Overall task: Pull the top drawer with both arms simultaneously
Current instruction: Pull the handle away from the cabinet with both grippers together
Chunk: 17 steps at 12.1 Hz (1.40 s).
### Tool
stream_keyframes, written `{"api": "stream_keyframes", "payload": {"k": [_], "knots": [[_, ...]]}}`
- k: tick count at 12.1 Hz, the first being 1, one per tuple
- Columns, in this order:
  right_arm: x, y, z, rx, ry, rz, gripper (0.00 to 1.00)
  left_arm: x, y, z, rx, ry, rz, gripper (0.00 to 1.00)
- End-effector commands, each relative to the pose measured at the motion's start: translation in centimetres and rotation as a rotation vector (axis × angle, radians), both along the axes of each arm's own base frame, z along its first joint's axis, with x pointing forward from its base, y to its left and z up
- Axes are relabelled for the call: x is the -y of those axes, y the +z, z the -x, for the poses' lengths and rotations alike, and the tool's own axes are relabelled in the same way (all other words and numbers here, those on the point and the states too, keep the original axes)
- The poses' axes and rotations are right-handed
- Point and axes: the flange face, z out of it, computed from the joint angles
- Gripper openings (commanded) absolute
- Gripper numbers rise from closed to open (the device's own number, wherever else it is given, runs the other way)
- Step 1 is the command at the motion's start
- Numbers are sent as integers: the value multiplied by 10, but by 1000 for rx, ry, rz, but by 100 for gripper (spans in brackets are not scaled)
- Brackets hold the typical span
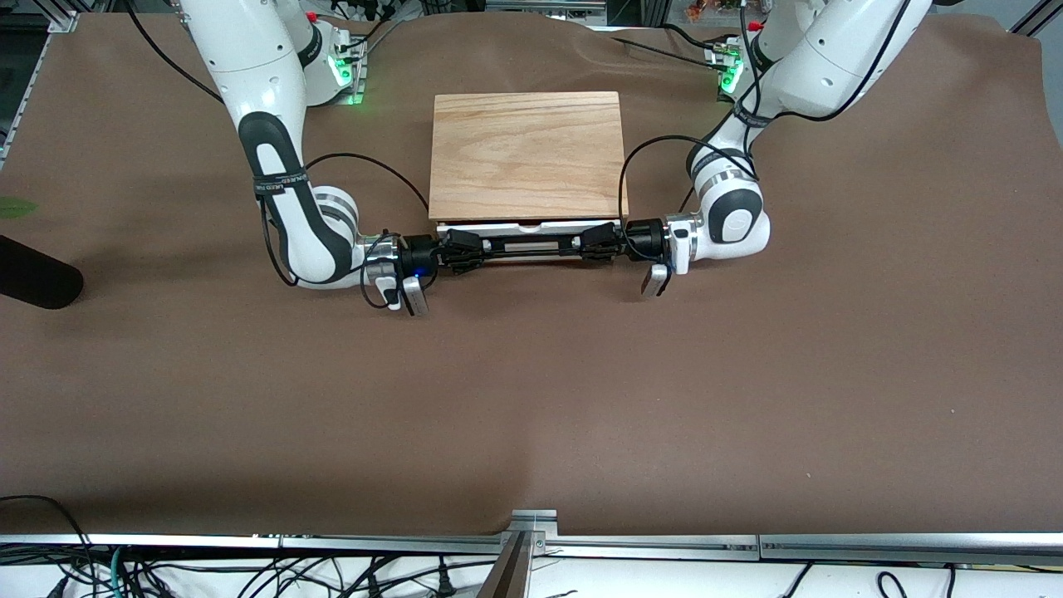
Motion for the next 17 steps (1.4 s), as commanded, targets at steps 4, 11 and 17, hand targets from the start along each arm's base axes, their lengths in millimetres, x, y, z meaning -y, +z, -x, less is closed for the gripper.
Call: {"api": "stream_keyframes", "payload": {"k": [4, 11, 17], "knots": [[13, 20, -77, 33, -114, -9, 2, -3, -4, -31, -140, -39, -50, 0], [22, 8, -113, 21, -144, 11, 2, -15, 4, -79, -189, -29, -68, 0], [35, -6, -142, 33, -173, 30, 2, -19, 2, -104, -205, -18, -73, 0]]}}
